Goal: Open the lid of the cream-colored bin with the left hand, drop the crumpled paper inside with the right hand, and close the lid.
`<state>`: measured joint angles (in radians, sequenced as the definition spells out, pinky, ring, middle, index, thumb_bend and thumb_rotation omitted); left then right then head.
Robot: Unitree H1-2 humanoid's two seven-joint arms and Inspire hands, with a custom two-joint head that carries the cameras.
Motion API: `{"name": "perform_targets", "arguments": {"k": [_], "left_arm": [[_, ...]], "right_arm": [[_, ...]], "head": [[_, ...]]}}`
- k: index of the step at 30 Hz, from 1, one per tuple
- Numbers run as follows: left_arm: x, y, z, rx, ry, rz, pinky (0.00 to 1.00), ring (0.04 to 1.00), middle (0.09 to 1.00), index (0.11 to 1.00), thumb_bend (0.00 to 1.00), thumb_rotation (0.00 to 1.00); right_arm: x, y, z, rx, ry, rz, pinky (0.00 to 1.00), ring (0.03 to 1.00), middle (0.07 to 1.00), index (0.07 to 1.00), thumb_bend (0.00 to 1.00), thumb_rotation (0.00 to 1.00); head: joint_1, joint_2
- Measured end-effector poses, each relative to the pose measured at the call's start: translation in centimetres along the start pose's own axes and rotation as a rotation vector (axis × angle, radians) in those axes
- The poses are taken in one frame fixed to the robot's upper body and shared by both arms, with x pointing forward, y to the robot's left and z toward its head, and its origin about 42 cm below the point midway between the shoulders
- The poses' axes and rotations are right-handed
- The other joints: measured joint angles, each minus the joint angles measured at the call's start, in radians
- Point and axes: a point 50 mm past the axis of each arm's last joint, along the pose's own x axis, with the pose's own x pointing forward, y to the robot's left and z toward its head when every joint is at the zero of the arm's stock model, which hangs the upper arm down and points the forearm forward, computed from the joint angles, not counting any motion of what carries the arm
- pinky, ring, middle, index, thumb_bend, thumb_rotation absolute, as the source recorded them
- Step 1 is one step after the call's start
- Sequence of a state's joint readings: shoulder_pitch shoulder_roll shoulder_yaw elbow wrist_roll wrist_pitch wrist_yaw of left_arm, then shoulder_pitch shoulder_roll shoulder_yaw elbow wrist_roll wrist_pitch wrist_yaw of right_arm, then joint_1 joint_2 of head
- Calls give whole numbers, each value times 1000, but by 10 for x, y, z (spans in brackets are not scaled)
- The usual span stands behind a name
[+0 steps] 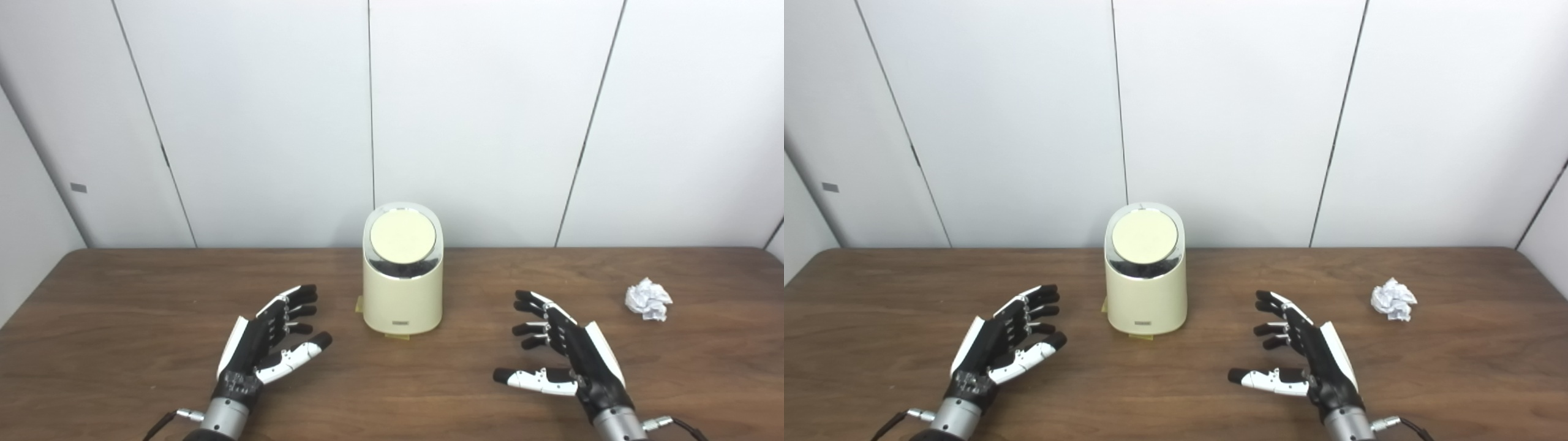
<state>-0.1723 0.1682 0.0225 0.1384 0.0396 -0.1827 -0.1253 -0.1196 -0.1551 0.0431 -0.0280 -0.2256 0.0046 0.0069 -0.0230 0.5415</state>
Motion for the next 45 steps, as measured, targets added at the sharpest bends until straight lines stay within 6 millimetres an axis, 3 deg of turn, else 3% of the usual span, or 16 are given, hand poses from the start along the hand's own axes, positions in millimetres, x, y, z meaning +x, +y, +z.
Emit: {"name": "perform_targets", "arguments": {"k": [16, 20, 24, 27, 33, 36, 43, 45], "left_arm": [[0, -1, 1, 4, -6, 1, 682, 767, 813, 841, 762, 363], [5, -7, 4, -5, -17, 55, 728, 796, 839, 873, 771, 380], [23, -20, 17, 5, -59, 61, 784, 831, 872, 911, 773, 370], [48, -20, 37, 56, -118, 66, 818, 848, 876, 914, 777, 386], [84, -18, 68, 151, -155, 121, 724, 869, 877, 917, 769, 360], [94, -21, 76, 196, -145, 114, 737, 885, 879, 920, 774, 342], [121, -23, 102, 264, -149, 122, 943, 965, 932, 935, 849, 429], [128, -24, 108, 300, -157, 119, 936, 974, 952, 939, 880, 467]], "right_arm": [[0, 1, -1, -2, -1, 5, 553, 657, 815, 829, 871, 193], [0, 2, -4, -3, 4, 8, 544, 658, 814, 827, 883, 197], [0, 3, -8, -3, 13, 14, 549, 658, 813, 826, 873, 174], [0, 4, -9, -5, 7, 15, 555, 658, 812, 826, 864, 169], [1, 4, -10, -8, 4, 16, 557, 650, 811, 827, 855, 149], [2, 4, -10, -11, 3, 15, 562, 651, 813, 828, 856, 158], [1, 4, -10, -15, -1, 15, 570, 655, 815, 831, 834, 151], [2, 4, -10, -14, -1, 15, 570, 659, 815, 830, 835, 153]], "head": [[2, -8], [12, -15], [21, -21], [25, -26], [29, -31], [29, -32], [29, -34], [29, -34]]}}
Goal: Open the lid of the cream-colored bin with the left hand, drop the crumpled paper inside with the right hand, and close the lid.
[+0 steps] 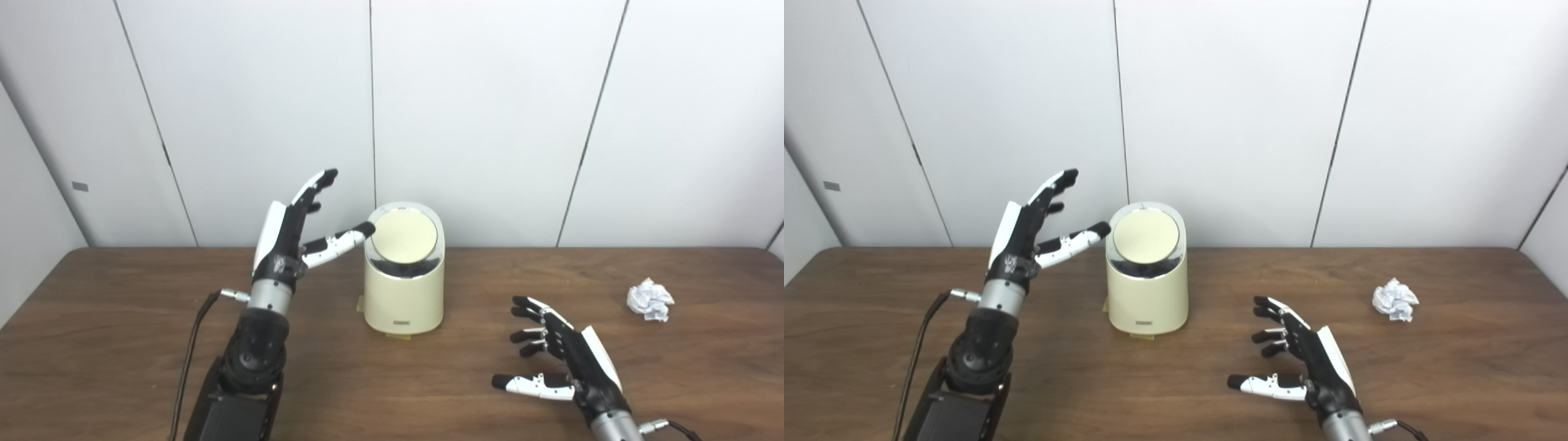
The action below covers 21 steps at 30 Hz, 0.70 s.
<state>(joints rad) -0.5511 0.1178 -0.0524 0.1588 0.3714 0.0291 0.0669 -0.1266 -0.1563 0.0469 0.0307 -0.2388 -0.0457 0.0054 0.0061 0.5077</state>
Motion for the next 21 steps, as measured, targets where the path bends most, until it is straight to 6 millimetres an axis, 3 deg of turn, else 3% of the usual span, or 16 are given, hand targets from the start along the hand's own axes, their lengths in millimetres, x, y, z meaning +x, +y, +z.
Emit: {"name": "perform_targets", "arguments": {"k": [3, 9, 21], "left_arm": [[9, -2, 4, 67, -6, -17, 853, 966, 963, 943, 899, 441], [14, -10, -2, 258, -12, -71, 885, 1000, 997, 956, 933, 424], [32, -24, 7, 427, -69, -92, 902, 1000, 1000, 959, 929, 370]], "right_arm": [[0, 0, 0, -3, -1, 0, 562, 655, 811, 827, 832, 166], [1, 0, 0, -14, -2, -4, 542, 643, 813, 828, 825, 165], [1, 1, 1, -11, -3, -3, 535, 641, 819, 828, 820, 147]], "head": [[-2, -3], [-5, -3], [-5, -2]]}}
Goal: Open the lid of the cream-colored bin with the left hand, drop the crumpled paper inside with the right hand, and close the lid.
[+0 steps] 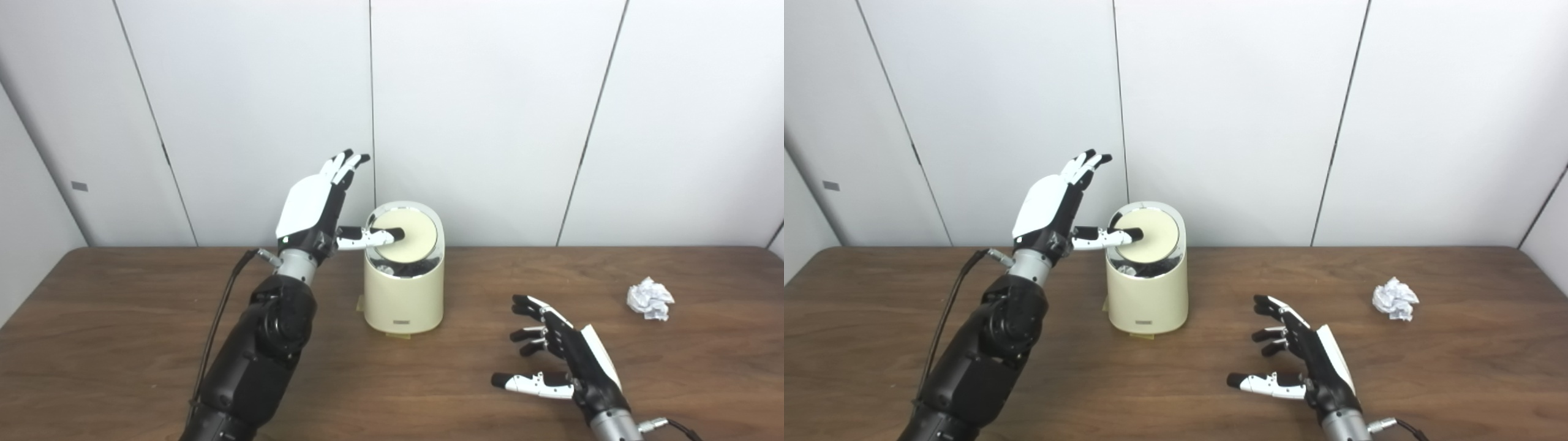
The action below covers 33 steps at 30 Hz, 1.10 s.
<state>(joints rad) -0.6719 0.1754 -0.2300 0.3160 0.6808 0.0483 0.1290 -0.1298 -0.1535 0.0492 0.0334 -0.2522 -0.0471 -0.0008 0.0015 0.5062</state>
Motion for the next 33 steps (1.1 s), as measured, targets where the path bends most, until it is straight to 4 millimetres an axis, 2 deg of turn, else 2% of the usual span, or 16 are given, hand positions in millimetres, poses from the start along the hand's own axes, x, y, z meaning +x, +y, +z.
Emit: {"name": "perform_targets", "arguments": {"k": [5, 12, 19, 22, 27, 33], "left_arm": [[-1, -8, -5, 27, 15, -8, 904, 1000, 1000, 956, 911, 360], [3, -12, -3, 59, 16, -10, 911, 1000, 995, 957, 902, 303], [10, -12, 7, 164, 27, -12, 907, 1000, 995, 948, 900, 113], [12, -12, 11, 205, 10, -15, 869, 995, 993, 945, 911, 91], [17, -8, 20, 299, -20, -47, 877, 1000, 1000, 956, 925, 96], [24, 5, 26, 427, -53, -187, 883, 1000, 1000, 933, 944, 38]], "right_arm": [[0, 0, 0, 3, 0, -2, 522, 633, 820, 826, 820, 141], [0, 2, 1, 3, -1, 4, 525, 628, 828, 832, 808, 155], [-1, 4, 2, -1, -5, 12, 525, 626, 828, 833, 797, 161], [-1, 4, 3, -6, -8, 14, 522, 623, 827, 832, 793, 160], [-2, 5, 5, -7, -14, 20, 524, 623, 827, 836, 792, 168], [-2, 6, 6, -7, -18, 21, 519, 620, 825, 831, 797, 159]], "head": [[-3, 2], [-9, 6], [-15, 11], [-15, 14], [-15, 20], [-17, 23]]}}
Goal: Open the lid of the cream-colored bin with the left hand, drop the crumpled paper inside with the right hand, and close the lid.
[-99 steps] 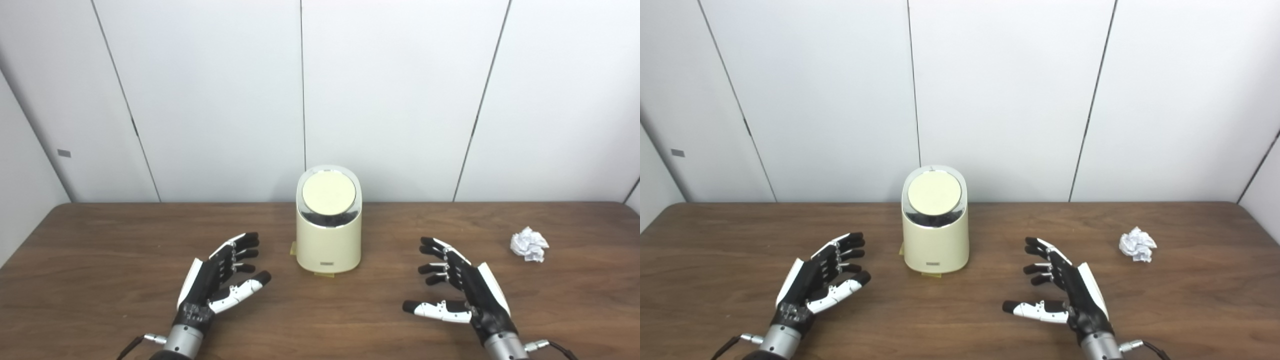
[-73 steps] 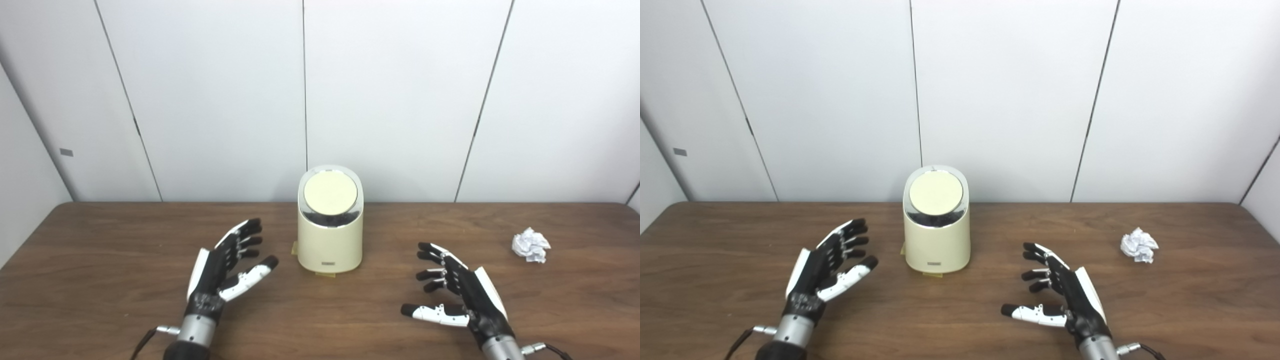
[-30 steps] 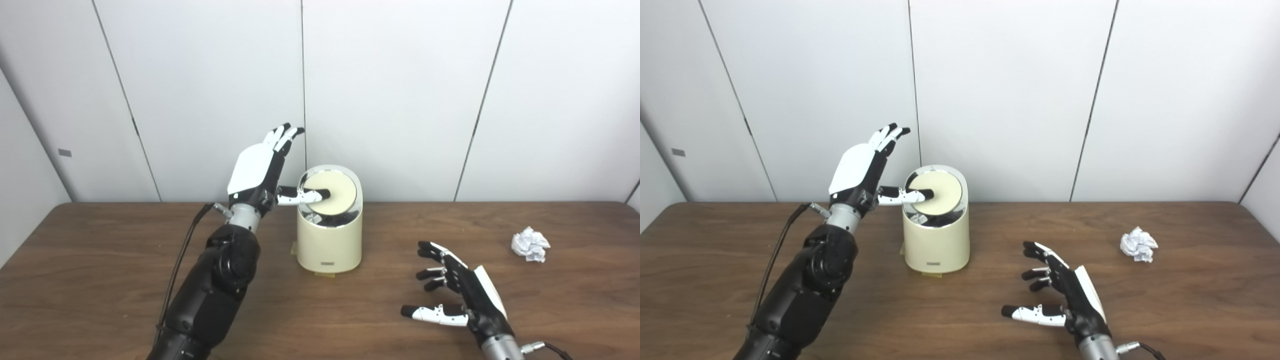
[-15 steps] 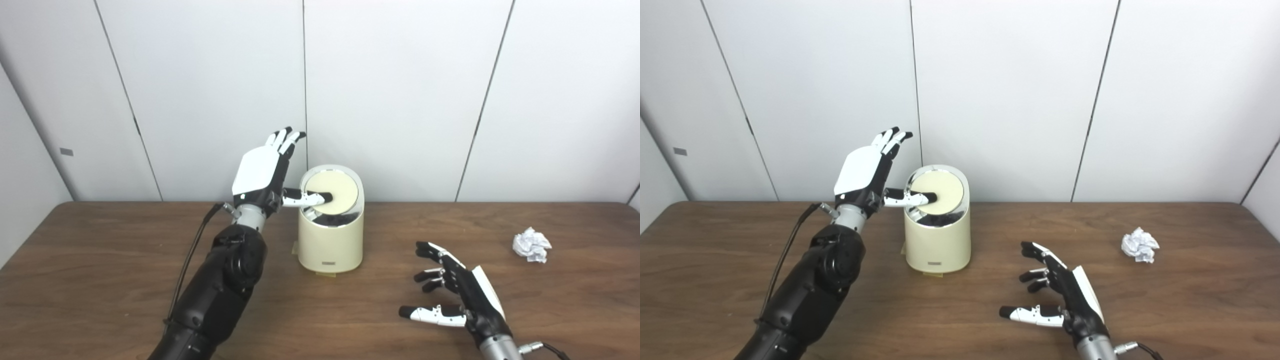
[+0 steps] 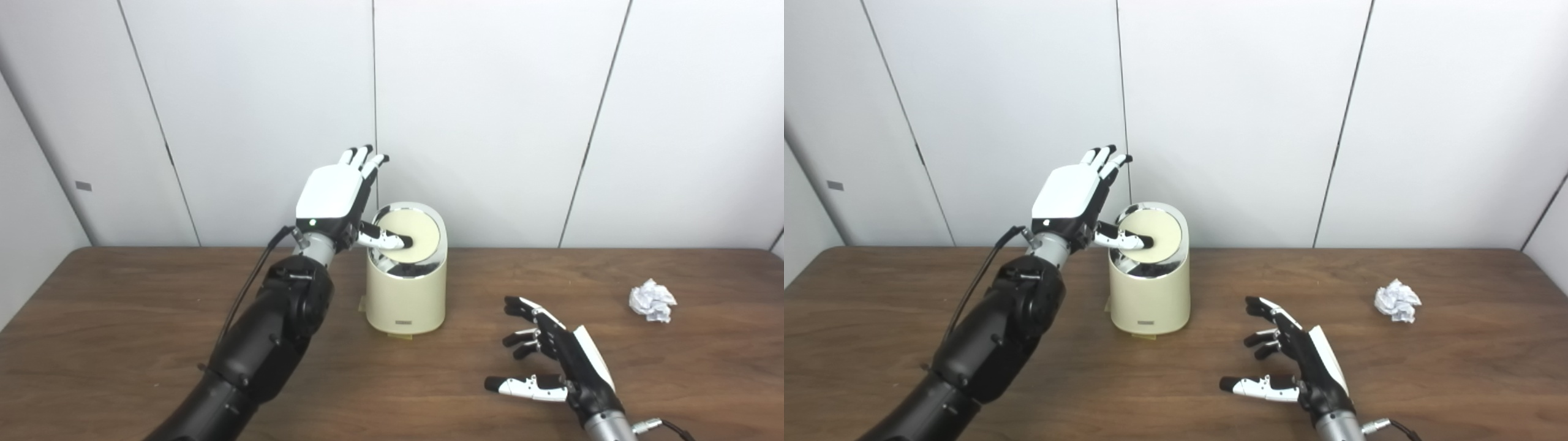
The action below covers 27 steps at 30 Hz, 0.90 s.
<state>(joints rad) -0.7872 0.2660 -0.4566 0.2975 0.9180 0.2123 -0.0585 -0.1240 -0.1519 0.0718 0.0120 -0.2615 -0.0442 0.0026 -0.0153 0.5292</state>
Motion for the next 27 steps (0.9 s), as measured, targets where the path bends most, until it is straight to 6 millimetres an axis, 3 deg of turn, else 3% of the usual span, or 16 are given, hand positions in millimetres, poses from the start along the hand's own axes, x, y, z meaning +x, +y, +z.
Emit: {"name": "perform_targets", "arguments": {"k": [6, 12, 16, 20, 23, 27], "left_arm": [[1, 6, 3, 60, -45, -97, 859, 1000, 1000, 937, 968, 44], [-2, 7, 0, 35, -37, -86, 846, 1000, 1000, 939, 907, 150], [-13, -4, -8, -105, 3, -19, 780, 959, 983, 925, 870, 229], [-21, -7, -18, -289, 57, 73, 699, 909, 975, 937, 885, 230], [-24, 2, -31, -382, 72, 186, 708, 908, 977, 954, 877, 249], [-35, 11, -47, -511, 99, 313, 796, 907, 940, 952, 850, 246]], "right_arm": [[0, 0, 0, 1, 0, -1, 523, 619, 832, 837, 804, 170], [1, 2, 1, 7, 0, -3, 520, 618, 831, 835, 805, 175], [0, 2, -1, 5, 4, -3, 524, 618, 830, 835, 798, 176], [1, 2, -1, 0, 4, -2, 520, 617, 831, 836, 793, 186], [1, 2, -1, 0, 5, -2, 516, 616, 831, 838, 792, 193], [2, 2, -1, 1, 6, -2, 519, 617, 828, 837, 796, 196]], "head": [[-2, 0], [2, -5], [0, -9], [2, -9], [2, -12], [6, -12]]}}
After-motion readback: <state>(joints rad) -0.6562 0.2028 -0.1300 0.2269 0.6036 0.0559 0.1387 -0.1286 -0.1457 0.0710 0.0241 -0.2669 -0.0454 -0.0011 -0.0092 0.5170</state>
